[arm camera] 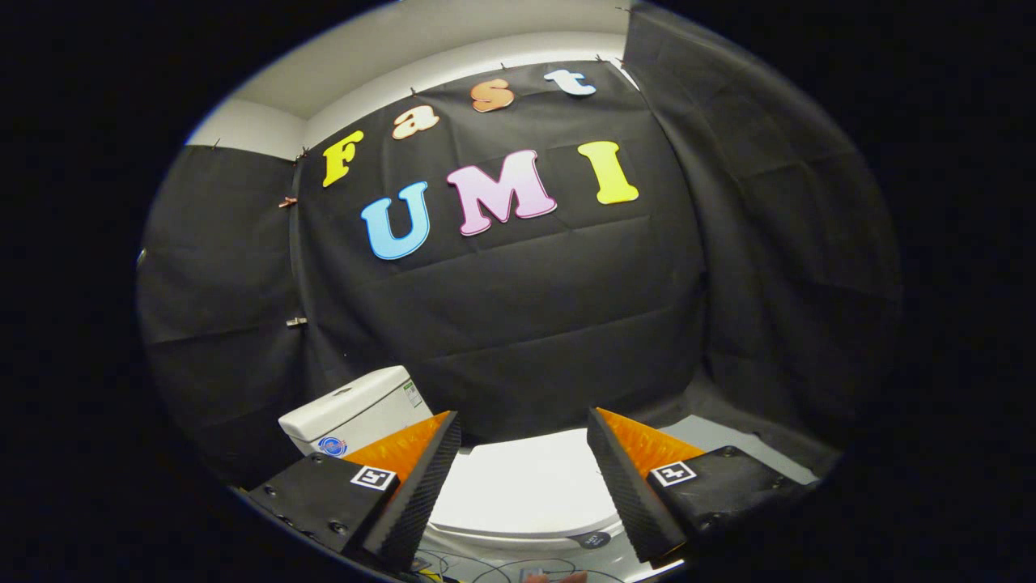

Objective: Open the toilet lid.

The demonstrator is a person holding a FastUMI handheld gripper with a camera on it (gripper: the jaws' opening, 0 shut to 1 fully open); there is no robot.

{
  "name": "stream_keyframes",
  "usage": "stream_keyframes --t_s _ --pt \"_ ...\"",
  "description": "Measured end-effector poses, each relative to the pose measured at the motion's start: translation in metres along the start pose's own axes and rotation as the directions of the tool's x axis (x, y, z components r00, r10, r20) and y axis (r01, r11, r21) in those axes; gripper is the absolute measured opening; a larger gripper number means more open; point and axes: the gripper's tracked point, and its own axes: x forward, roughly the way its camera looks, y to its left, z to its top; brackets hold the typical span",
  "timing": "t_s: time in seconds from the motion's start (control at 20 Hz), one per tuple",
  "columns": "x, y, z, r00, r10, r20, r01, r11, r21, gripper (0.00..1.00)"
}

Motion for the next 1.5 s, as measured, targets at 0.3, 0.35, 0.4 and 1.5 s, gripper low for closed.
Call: stream_keyframes --t_s 0.3,0.35,0.4,1.5 --pt "0.016 -0.058 -0.066 0.991 -0.038 -0.126 0.064 0.976 0.210 0.98" --pt "0.017 -0.067 -0.076 0.989 -0.043 -0.143 0.077 0.966 0.245 0.98" --pt "0.017 -0.075 -0.087 0.985 -0.045 -0.164 0.090 0.957 0.277 0.99" --pt "0.048 -0.162 -0.299 0.828 0.028 -0.561 0.383 0.701 0.601 0.96"
